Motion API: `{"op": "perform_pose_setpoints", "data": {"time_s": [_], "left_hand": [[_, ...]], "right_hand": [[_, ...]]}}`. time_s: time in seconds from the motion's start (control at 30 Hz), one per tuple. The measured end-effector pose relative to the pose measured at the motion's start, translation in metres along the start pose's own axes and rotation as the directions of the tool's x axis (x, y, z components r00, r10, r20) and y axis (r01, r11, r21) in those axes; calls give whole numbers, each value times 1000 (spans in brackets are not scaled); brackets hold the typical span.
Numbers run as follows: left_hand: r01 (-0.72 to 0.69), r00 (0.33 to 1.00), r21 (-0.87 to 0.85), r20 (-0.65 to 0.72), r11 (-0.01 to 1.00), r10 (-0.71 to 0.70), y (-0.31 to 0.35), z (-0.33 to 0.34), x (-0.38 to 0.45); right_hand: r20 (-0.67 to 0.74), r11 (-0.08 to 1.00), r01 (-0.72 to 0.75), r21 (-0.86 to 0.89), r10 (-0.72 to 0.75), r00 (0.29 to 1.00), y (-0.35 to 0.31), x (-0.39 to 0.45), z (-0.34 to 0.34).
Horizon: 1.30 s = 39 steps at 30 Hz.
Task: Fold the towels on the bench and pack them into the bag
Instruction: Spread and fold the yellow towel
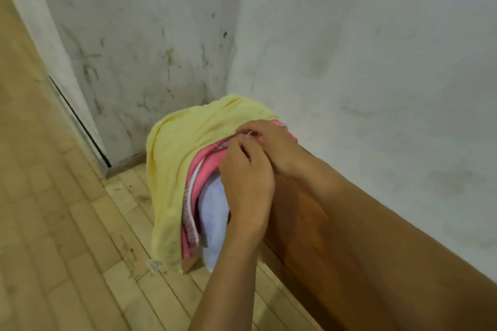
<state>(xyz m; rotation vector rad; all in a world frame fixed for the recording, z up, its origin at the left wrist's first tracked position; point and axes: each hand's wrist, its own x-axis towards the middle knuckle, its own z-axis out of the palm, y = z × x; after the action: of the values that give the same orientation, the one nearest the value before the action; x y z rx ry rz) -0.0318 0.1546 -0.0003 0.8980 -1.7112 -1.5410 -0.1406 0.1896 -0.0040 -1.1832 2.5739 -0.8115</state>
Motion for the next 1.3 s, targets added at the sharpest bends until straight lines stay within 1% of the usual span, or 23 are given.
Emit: {"op": "perform_pose_setpoints", "data": {"time_s": [0.07,0.13,0.23,0.3,0.37,0.47,0.6,0.7,0.77,0.83,0.87,0.9,0.97,1.03,1.1,1.2,1.3], "left_hand": [[-5,1000,-15,-9,1000,5,-2,-2,2],[-8,1000,-9,6,1000,8,-5,-2,4],[35,997,-50,73,998,-31,-5,-2,5],[44,999,-102,31,994,-41,-3,-3,6],[62,997,-151,-37,987,-69,-2,-4,8],[77,991,-196,-94,978,-97,-2,-1,10],[85,990,-246,-87,966,-109,-3,4,9],[79,991,-216,-86,973,-99,-1,8,6],[63,993,-189,-89,980,-81,-2,9,4],[22,994,-141,-106,990,-38,-5,10,4],[-20,991,-117,-130,993,5,-7,10,5],[-67,985,-64,-163,996,56,-9,9,6],[-118,965,118,-221,986,142,-13,9,7],[-97,946,267,-275,959,172,-15,6,9],[-58,932,355,-316,933,178,-13,0,11],[-56,929,462,-300,885,216,-18,-9,17],[-93,931,499,-263,862,253,-24,-16,22]], "right_hand": [[57,987,19,-158,-10,998,-1,19,-1],[126,968,52,-245,-21,992,-2,36,-2],[270,887,209,-412,-101,958,-8,57,-2],[337,828,252,-501,-82,938,-14,68,-1],[356,797,256,-548,-54,933,-16,76,4],[341,807,232,-543,-40,939,-17,85,7],[188,840,199,-506,-118,975,-15,80,4],[74,875,154,-459,-135,988,-12,70,1],[-59,917,146,-372,-180,982,-13,62,-1],[-203,945,160,-284,-223,953,-16,52,-4],[-257,951,180,-253,-245,935,-18,47,-5],[-296,951,211,-225,-273,915,-20,42,-5],[-343,946,278,-167,-321,883,-24,36,-6],[-366,938,317,-138,-346,864,-28,29,-9],[-411,931,340,-132,-364,836,-30,21,-16],[-529,923,364,-124,-372,763,-32,7,-29],[-625,931,332,-154,-352,697,-25,-4,-46]]}}
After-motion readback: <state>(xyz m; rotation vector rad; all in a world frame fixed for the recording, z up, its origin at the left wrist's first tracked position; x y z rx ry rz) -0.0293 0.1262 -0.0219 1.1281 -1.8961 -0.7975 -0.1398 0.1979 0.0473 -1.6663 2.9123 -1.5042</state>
